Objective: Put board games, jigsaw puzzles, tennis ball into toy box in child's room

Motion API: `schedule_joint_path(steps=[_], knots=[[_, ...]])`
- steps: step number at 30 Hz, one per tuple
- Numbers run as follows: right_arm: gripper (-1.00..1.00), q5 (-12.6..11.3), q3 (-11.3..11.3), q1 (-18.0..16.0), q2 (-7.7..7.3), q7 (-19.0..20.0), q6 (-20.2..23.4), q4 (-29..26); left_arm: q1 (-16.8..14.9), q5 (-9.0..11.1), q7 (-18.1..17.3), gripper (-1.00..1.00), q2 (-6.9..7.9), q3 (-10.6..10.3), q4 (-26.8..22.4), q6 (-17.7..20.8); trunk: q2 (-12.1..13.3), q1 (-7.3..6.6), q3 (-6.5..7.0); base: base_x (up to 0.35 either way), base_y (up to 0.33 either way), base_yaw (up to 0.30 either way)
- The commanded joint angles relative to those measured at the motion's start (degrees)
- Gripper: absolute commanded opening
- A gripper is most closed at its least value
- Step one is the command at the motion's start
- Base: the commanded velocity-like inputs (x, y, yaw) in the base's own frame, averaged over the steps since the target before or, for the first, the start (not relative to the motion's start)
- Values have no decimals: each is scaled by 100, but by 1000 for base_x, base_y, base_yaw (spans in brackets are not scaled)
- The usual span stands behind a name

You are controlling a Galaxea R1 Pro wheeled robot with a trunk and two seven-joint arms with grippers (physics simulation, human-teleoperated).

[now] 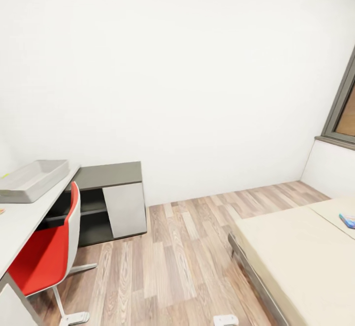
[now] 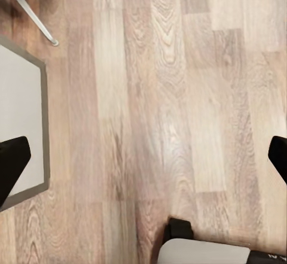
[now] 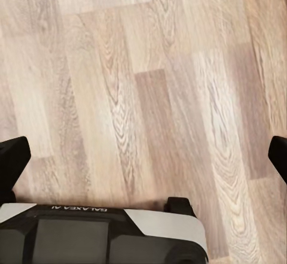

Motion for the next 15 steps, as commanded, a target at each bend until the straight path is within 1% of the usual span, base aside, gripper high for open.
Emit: schedule_joint_path(steps=[1, 15], knots=[[100, -13, 48, 0, -4, -39, 43, -10, 0, 1, -34, 100, -3, 43, -9, 34, -4, 5, -12, 322, 0, 5], [100, -11, 48, 0, -4, -39, 16, -10, -2, -4, -24, 100, -8, 42, -7, 33, -4, 5, -141, 325, 0, 1]])
